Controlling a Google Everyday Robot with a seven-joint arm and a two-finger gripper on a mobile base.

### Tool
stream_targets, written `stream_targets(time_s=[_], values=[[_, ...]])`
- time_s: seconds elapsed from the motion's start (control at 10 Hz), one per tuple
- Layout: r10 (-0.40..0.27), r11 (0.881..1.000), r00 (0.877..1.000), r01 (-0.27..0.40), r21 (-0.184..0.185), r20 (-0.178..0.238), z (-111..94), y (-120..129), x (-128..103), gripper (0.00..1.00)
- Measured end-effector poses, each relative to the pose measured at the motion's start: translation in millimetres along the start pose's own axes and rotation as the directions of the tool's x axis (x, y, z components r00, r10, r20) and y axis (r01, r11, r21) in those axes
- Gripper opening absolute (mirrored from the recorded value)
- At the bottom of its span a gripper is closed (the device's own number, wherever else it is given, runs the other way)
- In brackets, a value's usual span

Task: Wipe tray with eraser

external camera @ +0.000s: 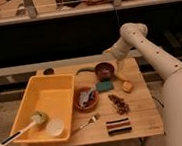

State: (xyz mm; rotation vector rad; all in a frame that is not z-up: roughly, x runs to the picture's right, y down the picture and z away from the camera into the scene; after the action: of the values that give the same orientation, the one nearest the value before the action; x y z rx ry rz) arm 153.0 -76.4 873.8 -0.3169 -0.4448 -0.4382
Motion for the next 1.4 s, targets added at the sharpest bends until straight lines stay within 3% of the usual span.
stream_targets(time_s=[0.3, 0.5, 0.7, 1.0, 1.4], values=[[-0.010, 1.000, 0.997, 0.010, 0.008, -0.082, -6, -1, -3, 0.80], [-0.011, 1.000, 0.998, 0.011, -0.001, -0.059, -14, -3, -12, 0.80], [0.042, 0.999, 0.999, -0.042, -0.026, -0.005, -29, 2, -29, 0.80], [0.047, 0.990, 0.999, -0.049, -0.129, -0.019, -46, 44, -63, 0.80], [0.069, 0.977, 0.997, -0.073, -0.199, -0.027, -59, 141, -104, 0.80]])
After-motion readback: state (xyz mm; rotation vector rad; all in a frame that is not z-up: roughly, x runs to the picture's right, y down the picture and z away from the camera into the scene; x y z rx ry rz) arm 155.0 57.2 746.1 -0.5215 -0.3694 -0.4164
